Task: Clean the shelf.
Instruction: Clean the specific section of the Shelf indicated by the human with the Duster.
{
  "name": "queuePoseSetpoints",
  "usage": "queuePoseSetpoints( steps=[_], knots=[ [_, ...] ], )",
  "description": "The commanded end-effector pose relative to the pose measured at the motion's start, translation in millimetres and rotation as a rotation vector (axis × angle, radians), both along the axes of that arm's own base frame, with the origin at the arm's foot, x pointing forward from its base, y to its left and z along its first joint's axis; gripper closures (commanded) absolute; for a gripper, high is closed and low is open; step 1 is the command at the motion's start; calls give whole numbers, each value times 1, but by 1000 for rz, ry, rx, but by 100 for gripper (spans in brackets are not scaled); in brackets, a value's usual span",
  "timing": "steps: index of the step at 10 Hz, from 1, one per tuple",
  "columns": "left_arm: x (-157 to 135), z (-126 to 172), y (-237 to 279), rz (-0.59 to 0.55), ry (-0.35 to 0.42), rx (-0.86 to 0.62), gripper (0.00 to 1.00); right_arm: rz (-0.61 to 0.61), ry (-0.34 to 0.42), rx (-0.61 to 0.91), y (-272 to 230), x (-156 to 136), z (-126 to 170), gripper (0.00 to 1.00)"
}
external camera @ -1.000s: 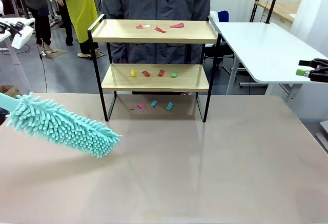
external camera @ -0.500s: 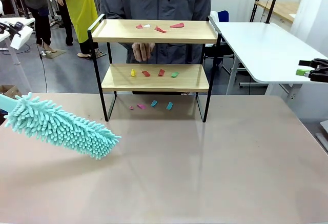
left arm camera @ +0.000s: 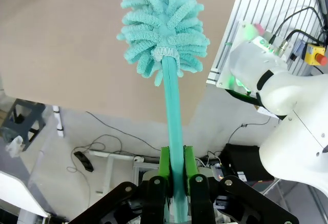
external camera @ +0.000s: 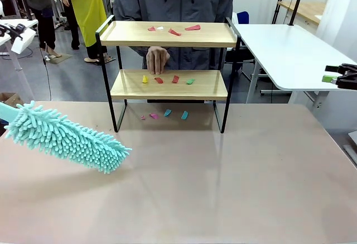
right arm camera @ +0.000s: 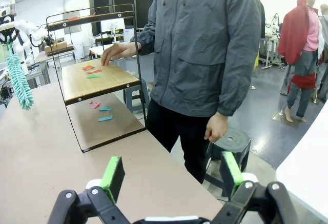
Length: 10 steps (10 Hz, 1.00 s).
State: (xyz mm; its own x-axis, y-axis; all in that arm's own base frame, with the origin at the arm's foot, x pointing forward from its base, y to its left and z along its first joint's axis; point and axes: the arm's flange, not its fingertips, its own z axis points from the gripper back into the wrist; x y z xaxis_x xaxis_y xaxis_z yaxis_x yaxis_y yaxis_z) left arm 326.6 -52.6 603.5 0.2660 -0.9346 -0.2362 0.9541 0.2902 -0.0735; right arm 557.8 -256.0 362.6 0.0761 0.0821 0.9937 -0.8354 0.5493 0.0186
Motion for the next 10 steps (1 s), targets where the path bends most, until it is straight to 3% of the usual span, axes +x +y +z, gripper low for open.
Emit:
queuePoseSetpoints(
  steps=[1, 9, 10],
  knots=[
    [-2, 4, 1, 8, 0, 4, 87, -6, 14, 4, 2, 0, 5, 0],
    [0, 0, 0, 0, 0, 0, 87, -6, 14, 4, 2, 0, 5, 0],
    [-17, 12, -19, 36, -19, -43, 87, -6, 14, 4, 2, 0, 5, 0]
  ],
)
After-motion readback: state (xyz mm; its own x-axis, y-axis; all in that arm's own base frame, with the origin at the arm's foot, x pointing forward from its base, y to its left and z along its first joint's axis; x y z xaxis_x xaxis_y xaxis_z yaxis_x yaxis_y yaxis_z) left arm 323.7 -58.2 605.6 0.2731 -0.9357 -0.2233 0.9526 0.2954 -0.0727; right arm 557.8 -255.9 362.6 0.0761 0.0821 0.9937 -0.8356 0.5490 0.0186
